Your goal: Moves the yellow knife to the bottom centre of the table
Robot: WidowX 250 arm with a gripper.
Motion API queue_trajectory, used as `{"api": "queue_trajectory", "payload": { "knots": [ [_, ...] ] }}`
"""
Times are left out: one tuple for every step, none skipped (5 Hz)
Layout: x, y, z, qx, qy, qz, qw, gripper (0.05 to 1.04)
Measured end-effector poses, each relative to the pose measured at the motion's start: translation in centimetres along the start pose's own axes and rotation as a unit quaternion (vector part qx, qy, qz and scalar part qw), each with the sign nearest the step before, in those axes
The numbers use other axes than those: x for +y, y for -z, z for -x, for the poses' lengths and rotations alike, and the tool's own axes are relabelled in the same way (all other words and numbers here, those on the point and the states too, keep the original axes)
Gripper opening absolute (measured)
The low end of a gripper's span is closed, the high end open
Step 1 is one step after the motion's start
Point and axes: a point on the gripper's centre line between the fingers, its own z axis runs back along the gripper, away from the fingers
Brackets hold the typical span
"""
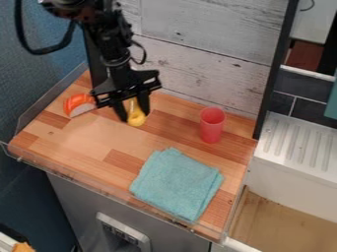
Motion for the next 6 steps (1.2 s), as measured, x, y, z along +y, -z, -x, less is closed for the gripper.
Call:
{"api": "queue_trajectory", "payload": {
  "knots": [
    [-0.7, 0.6, -0.7, 0.0, -0.112, 0.004, 0.9937, 0.478],
    [-1.2, 1.9, -1.5, -0.001, -0.219, -0.003, 0.9758, 0.478],
    [-2.0, 3.1, -2.0, 0.004, -0.274, 0.014, 0.9615, 0.478],
    [-3.3, 4.4, -2.0, 0.006, -0.295, 0.017, 0.9554, 0.478],
    [-4.3, 5.7, -2.3, 0.014, -0.305, 0.021, 0.952, 0.478],
    [-5.4, 7.8, -2.6, 0.01, -0.303, 0.0, 0.953, 0.478]
  ]
}}
